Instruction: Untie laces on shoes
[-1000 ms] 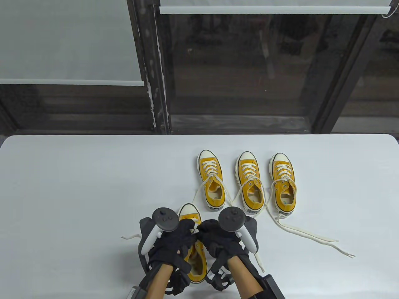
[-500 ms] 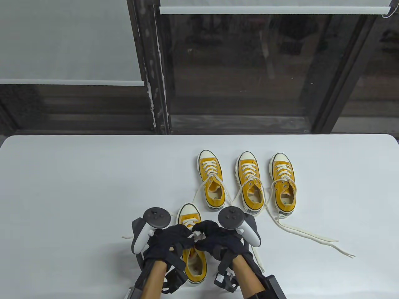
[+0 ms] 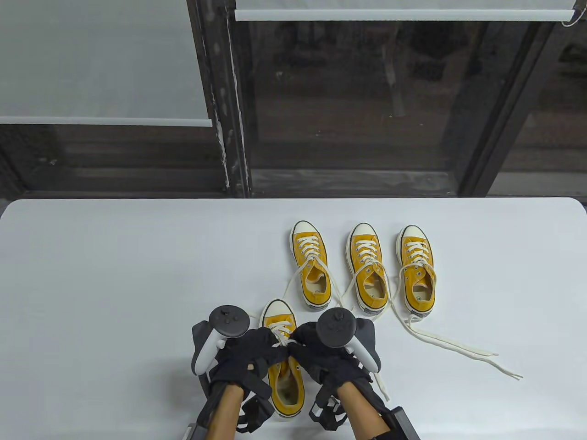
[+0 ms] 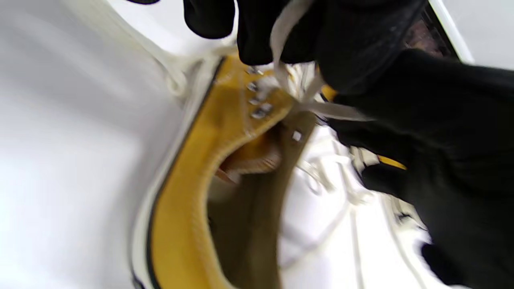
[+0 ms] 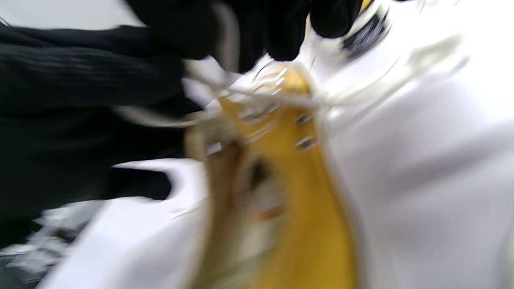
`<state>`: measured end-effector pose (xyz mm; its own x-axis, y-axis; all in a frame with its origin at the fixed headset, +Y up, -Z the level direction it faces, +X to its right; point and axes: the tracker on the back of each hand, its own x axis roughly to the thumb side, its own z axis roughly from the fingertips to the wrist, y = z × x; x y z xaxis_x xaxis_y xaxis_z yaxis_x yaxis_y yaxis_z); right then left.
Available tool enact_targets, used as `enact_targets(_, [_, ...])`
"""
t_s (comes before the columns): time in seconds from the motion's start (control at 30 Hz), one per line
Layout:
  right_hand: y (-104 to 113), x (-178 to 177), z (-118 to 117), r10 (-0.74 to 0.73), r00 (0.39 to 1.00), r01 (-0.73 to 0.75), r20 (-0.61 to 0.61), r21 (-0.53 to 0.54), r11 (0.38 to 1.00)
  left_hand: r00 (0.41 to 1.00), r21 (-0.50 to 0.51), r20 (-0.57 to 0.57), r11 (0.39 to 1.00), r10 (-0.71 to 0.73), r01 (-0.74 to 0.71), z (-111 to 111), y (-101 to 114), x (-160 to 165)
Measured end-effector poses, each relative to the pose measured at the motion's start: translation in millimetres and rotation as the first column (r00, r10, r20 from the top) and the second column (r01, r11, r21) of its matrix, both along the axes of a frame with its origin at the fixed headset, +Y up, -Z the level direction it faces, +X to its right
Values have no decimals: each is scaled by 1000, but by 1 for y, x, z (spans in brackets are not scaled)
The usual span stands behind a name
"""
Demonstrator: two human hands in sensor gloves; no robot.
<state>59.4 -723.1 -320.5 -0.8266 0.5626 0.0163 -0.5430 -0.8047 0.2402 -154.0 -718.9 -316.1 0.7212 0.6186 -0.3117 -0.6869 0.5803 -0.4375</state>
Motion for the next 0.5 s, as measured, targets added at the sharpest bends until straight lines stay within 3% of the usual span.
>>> enact_targets(0.07, [0,1,2,104,985,-116,141,85,990,998,-18,-66,1000,-1,-1,1,-1,-6])
enact_targets(0.13, [-2,3,1,233,952,-260,201,120,958,974,-27,-171,989,-146,144,3,-1,-13])
enact_targets(0.23, [-6,3,-1,198,965,-218,174,110,970,959,-27,-197,979,-203,202,2,-1,-15])
enact_targets(0.27, [-8,3,-4,140,984,-147,112,57,988,970,-28,-170,985,-175,173,0,-1,-15])
enact_targets(0.37, [-10,2,-6,-35,996,40,78,-60,997,995,-30,-91,999,-30,27,-3,-3,-10])
enact_targets(0.5, [-5,0,-2,115,987,-122,112,60,991,996,-2,-59,997,-74,74,-3,1,-4])
